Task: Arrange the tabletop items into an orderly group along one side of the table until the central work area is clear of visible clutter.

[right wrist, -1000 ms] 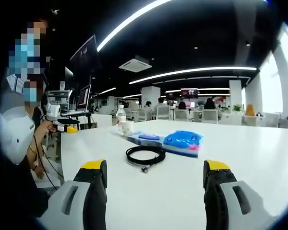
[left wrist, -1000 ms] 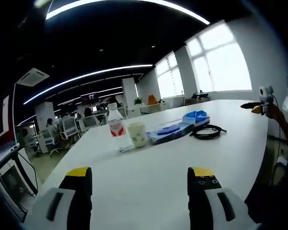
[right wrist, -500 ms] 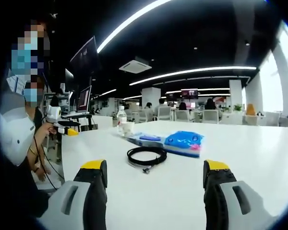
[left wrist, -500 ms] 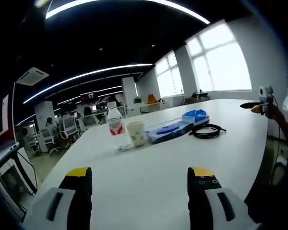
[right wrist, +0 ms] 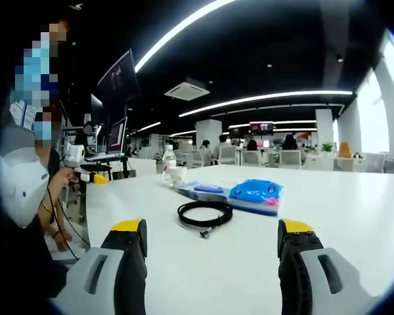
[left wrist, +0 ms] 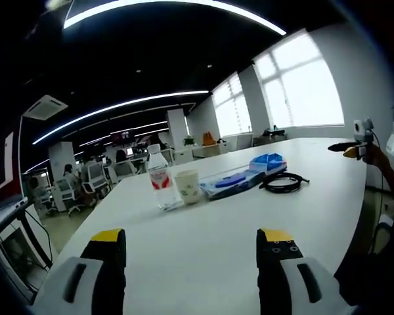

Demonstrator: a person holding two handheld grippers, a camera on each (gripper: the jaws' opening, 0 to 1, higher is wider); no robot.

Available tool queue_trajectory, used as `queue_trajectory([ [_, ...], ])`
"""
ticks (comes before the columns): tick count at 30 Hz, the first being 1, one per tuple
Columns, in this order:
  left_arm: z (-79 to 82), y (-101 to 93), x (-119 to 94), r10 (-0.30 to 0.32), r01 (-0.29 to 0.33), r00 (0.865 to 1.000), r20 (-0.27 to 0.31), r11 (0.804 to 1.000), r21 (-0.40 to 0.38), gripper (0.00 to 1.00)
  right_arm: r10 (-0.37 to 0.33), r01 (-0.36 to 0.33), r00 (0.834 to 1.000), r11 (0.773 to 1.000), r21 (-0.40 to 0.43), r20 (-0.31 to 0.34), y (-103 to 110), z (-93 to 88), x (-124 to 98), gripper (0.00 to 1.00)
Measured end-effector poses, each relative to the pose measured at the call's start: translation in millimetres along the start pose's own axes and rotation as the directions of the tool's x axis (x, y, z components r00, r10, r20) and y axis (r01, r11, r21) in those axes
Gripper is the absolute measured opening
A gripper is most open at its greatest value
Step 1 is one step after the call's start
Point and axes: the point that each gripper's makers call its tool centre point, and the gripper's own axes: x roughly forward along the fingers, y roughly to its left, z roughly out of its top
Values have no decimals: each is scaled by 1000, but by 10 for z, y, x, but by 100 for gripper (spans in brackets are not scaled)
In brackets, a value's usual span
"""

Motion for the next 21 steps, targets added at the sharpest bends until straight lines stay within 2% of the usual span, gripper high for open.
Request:
queue_trajectory([
  [21,-61,-18,30,8,-8,1000,-18,1000,-10,79,-8,8,1000,1000,14,7,-25,-23,-27,78],
])
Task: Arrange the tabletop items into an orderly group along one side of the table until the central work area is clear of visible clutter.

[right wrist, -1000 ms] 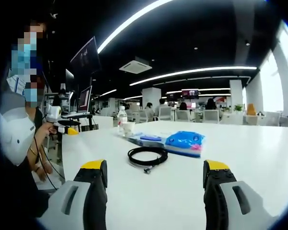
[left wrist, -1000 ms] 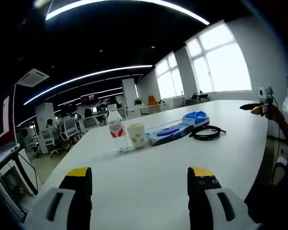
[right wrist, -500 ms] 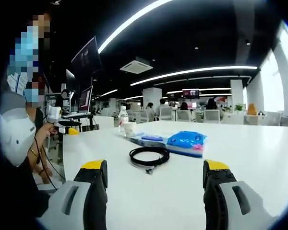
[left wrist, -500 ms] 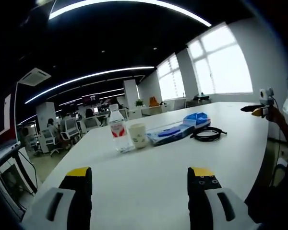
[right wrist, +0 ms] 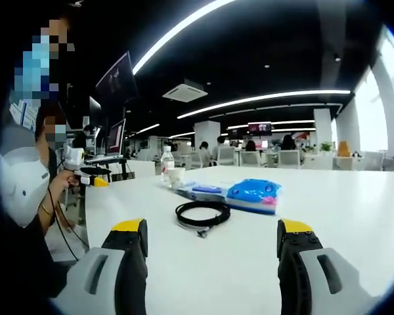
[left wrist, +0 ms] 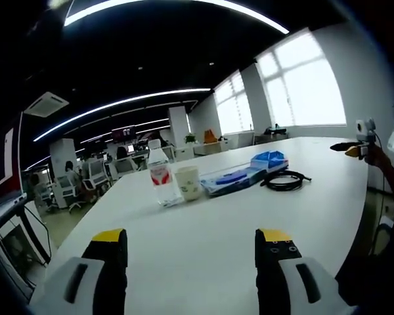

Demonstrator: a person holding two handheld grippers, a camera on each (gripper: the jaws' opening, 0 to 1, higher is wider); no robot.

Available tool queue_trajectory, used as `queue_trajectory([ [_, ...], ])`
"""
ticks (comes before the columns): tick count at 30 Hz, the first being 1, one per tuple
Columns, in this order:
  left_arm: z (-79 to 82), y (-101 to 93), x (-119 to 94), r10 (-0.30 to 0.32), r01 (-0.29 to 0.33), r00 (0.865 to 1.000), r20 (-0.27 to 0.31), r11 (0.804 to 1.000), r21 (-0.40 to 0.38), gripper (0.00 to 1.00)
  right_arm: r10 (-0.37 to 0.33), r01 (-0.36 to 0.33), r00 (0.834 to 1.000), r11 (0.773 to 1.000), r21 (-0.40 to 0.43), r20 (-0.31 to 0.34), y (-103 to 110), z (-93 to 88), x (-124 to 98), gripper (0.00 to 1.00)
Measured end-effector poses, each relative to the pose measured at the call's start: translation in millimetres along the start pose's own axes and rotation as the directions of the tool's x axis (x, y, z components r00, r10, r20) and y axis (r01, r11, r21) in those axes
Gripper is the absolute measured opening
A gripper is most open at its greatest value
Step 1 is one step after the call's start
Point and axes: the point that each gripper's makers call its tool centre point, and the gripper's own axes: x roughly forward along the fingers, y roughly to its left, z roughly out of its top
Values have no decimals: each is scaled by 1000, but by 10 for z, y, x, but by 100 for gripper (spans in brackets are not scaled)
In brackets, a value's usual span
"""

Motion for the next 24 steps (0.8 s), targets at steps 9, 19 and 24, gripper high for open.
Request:
queue_trajectory([
  [9,-38,3,2,-2,2,1000,-16,1000,2,78,-1,1,1000,1000,3,2,3,-13,2,77],
  [19,-57,9,2,9,-9,1000,-28,1000,13,78,-5,5,1000,1000,9,-2,-8,-39,-5,77],
  [24,-59,12,-1,8,-8,1000,-27,1000,10,78,-1,1,1000,1000,9,-5,-6,-53,-1,77],
])
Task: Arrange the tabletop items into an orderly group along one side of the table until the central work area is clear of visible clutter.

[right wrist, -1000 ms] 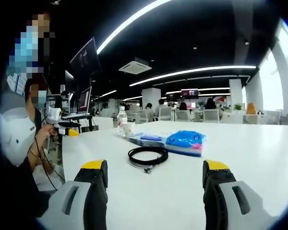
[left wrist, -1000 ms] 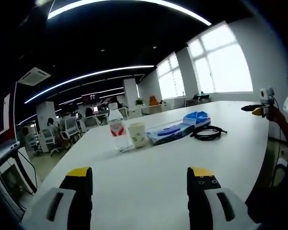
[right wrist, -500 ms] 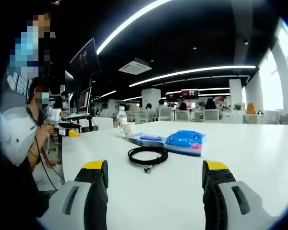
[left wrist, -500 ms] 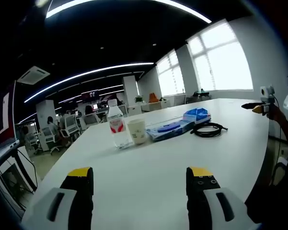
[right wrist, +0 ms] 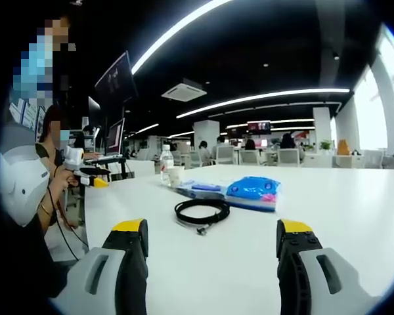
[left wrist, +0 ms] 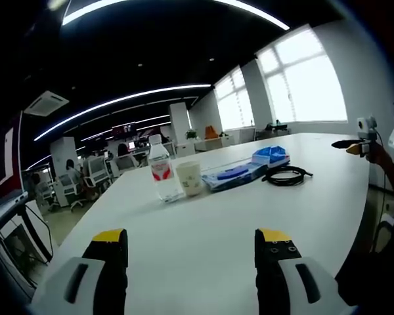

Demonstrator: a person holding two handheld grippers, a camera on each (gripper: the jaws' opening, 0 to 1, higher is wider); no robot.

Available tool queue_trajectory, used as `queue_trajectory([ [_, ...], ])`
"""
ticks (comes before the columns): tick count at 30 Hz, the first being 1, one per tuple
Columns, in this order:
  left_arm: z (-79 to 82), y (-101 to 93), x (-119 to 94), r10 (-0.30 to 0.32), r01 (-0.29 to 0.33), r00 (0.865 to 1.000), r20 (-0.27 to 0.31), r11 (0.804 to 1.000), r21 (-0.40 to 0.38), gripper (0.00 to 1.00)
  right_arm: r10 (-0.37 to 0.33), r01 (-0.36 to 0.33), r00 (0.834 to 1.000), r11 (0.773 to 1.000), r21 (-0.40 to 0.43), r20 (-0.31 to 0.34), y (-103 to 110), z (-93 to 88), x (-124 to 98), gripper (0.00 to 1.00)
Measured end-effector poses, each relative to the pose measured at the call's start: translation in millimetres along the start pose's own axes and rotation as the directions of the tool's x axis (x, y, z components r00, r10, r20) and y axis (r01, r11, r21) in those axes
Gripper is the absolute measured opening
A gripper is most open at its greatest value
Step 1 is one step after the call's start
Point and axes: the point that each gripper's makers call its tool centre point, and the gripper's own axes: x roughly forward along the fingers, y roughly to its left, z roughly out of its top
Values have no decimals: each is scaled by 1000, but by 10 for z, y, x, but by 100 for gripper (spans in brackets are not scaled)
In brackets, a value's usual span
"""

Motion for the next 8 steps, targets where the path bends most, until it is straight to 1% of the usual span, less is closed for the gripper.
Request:
queue_trajectory([
  [5,-1,6,0,-3,3,1000,2,1000,-8,78,1,-1,1000,1000,2,-1,0,-11,7,77],
  [8,-13,6,4,-3,3,1000,-3,1000,0,78,1,-1,1000,1000,3,-3,-1,-17,12,77],
])
